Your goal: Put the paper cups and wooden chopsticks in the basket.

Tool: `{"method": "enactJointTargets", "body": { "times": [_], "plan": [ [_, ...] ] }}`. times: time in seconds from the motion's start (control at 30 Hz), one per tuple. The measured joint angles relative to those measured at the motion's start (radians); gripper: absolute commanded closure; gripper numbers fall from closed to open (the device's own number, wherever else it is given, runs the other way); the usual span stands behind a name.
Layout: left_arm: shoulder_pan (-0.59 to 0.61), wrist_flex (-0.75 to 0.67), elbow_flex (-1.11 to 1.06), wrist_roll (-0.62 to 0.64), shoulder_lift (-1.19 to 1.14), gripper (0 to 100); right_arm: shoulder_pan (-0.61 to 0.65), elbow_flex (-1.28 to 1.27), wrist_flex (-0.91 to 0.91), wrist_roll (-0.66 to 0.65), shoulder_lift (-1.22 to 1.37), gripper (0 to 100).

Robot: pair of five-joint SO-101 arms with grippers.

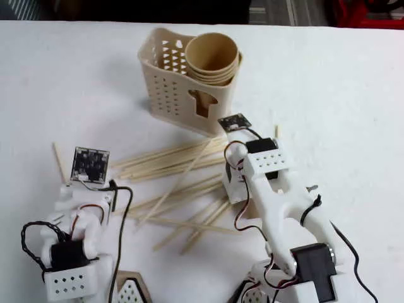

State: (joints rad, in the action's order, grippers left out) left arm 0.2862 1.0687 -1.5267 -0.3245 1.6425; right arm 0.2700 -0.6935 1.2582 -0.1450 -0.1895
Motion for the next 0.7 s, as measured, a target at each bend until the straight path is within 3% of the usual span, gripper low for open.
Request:
{"method": "enactJointTargets", "body": {
  "times": [0.27,0.5,0.7],
  "plan": [
    [0.0,-0.017,-0.002,-0.005,0.0,81,0.002,0.028,0.132,-0.002,-0.054,61.8],
    [0.0,-0.017,-0.002,-0.005,0.0,81,0.002,0.141,0.272,-0.002,-0.276,61.8],
    [0.0,-0.017,-0.002,-0.005,0.0,81,0.002,0.193,0.287,-0.002,-0.516,61.8]
  ]
}}
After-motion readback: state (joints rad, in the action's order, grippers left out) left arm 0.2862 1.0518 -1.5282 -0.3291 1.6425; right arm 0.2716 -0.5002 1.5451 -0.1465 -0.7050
